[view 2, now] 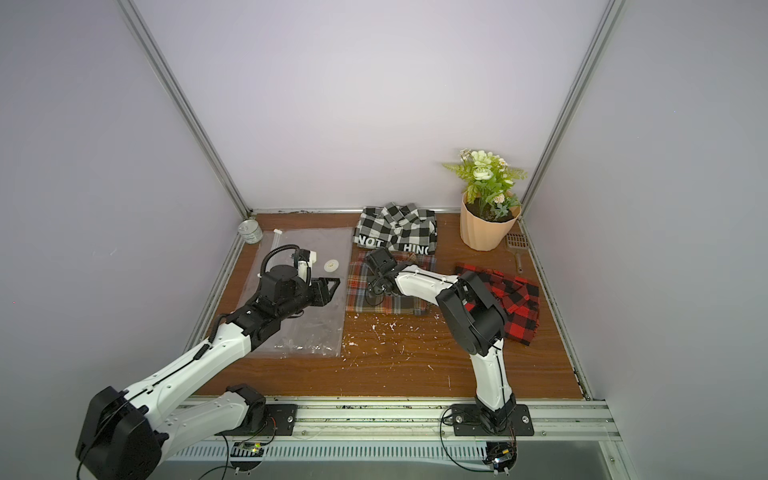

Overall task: Take the shirt out of the vacuum bag
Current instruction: Move the shirt at the center of the board.

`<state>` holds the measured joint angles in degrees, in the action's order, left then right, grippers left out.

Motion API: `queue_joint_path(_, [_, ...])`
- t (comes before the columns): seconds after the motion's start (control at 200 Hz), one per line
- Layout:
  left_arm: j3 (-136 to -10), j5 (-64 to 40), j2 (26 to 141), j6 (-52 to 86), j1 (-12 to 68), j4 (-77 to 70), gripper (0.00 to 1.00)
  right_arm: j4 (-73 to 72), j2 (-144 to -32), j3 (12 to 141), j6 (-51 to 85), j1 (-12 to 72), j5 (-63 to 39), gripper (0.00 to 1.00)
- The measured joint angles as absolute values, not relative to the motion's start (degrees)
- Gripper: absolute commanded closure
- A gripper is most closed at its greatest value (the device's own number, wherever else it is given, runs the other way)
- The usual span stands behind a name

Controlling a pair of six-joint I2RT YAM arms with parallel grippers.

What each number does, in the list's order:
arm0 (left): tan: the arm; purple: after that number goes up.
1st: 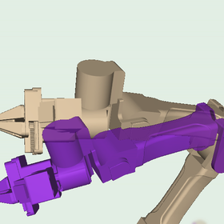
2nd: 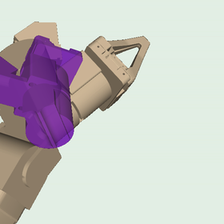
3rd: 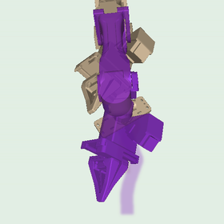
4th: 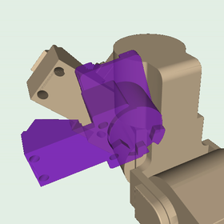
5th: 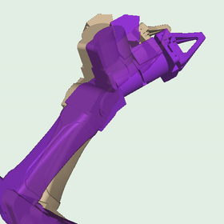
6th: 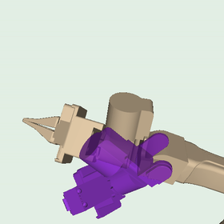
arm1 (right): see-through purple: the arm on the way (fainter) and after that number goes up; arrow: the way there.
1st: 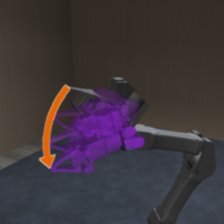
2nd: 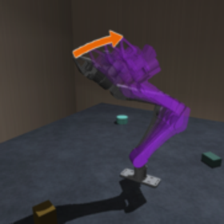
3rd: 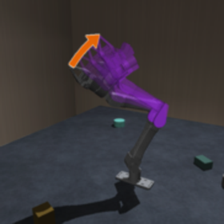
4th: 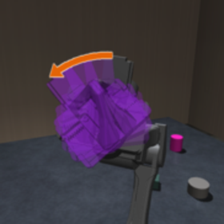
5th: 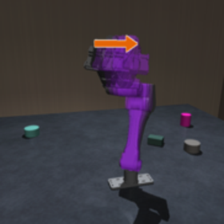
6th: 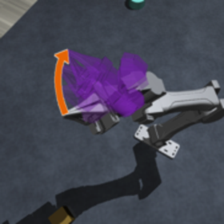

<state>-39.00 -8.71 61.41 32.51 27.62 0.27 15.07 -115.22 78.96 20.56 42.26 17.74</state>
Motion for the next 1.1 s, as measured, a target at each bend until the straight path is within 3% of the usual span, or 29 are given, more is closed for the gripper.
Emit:
queue_joint_path(0.14, [-39.0,-8.7,61.4,32.2,27.6,0.3,0.53,15.2,-111.4,76.3,21.9,42.2,17.1,0.01])
queue_joint_path(0.325, [-39.0,-9.1,61.4,31.8,27.6,0.2,0.52,15.4,-92.6,68.0,24.5,41.3,14.5,0.01])
queue_joint_path(0.55, [-37.9,-11.4,61.5,31.8,27.7,-0.5,0.39,20.8,-75.2,60.3,28.9,38.2,19.7,0.01])
queue_joint_path(0.801, [-38.1,-11.3,62.4,30.8,31.6,-0.2,0.33,32.5,-76.0,47.8,35.3,33.7,25.7,0.01])
queue_joint_path(1.101, [-38.5,-11.2,58.0,29.5,33.4,0.8,0.30,36.5,-84.0,49.6,35.9,32.9,30.3,0.01])
